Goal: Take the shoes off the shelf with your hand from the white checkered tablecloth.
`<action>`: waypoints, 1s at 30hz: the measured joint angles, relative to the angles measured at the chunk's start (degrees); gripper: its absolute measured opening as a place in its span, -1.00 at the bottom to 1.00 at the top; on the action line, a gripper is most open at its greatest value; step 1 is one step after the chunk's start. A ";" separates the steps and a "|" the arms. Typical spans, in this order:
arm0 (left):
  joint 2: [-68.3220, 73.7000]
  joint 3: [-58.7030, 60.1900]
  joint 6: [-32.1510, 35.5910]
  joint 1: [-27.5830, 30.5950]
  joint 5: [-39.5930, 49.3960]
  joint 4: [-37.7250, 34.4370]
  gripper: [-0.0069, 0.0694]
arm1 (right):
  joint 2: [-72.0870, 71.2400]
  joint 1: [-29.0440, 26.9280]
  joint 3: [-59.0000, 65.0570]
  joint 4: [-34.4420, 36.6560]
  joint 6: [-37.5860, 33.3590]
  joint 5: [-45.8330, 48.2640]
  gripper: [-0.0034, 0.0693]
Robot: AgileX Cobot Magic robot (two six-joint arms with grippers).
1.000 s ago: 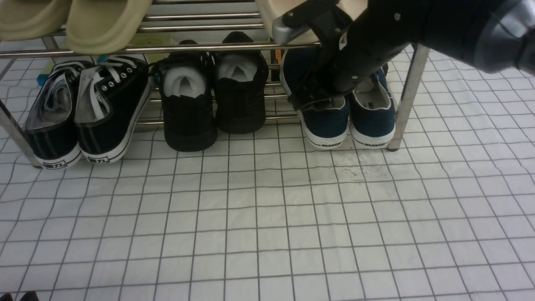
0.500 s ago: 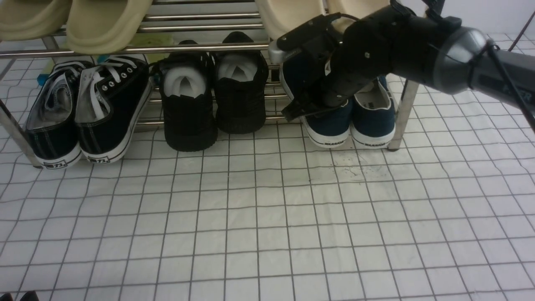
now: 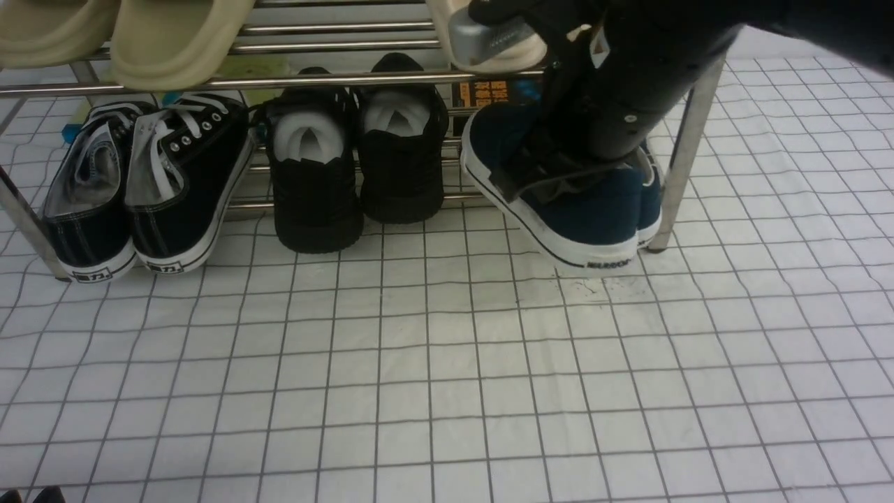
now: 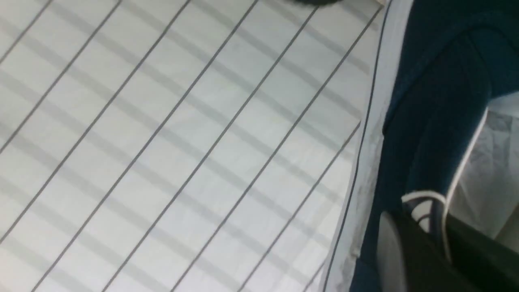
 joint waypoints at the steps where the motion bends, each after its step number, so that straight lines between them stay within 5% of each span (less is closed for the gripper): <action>1: 0.00 0.00 0.00 0.00 0.00 0.00 -0.19 | -2.30 1.43 1.70 0.08 0.97 1.57 -0.78; 6: 0.00 0.00 0.00 0.00 0.00 0.00 -0.19 | -8.42 5.64 10.40 0.03 6.08 1.82 -0.78; 14: 0.00 0.00 0.00 0.00 0.00 0.00 -0.19 | -9.66 7.76 23.11 -0.69 14.32 -10.47 -0.78; 22: 0.00 0.00 0.00 0.00 0.00 0.00 -0.19 | -3.79 6.77 24.96 -9.18 22.07 -20.73 -0.78; 30: 0.00 0.00 0.00 0.00 0.00 0.00 -0.19 | 2.69 7.22 24.96 -8.28 23.91 -25.07 -0.78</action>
